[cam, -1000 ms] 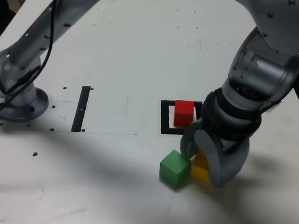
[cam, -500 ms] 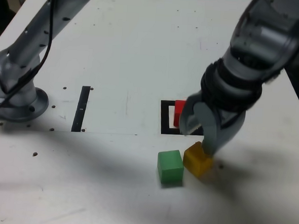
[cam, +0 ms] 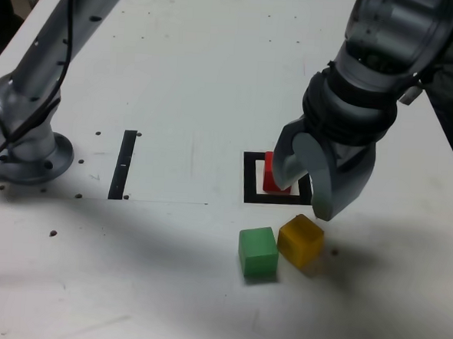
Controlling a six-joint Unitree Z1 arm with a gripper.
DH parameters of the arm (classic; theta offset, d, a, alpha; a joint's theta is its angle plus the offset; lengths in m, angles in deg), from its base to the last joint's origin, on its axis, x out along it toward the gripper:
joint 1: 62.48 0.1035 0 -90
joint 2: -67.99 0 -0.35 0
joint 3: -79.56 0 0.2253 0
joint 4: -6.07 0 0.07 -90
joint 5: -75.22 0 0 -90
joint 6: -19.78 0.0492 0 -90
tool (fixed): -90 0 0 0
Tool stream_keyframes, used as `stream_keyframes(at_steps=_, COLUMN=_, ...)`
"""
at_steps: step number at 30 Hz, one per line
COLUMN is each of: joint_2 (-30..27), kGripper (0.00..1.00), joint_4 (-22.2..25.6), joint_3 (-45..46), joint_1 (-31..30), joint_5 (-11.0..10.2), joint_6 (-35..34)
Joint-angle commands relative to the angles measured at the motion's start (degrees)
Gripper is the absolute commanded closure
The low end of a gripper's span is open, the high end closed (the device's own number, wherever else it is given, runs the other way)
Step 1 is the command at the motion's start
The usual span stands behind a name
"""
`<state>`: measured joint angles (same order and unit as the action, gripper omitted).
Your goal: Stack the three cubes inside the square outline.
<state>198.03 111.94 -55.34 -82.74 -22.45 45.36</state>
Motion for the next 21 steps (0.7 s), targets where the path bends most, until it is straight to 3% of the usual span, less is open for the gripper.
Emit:
stream_keyframes(at_steps=1, joint_2=-0.8, kGripper=0.0, joint_4=0.3, joint_3=0.1, joint_1=-1.0, joint_5=-0.5, joint_6=0.3)
stream_keyframes(at_steps=21, joint_2=2.9, kGripper=0.0, joint_4=-0.8, joint_3=-0.8, joint_1=-4.2, joint_5=-1.7, joint_6=10.6)
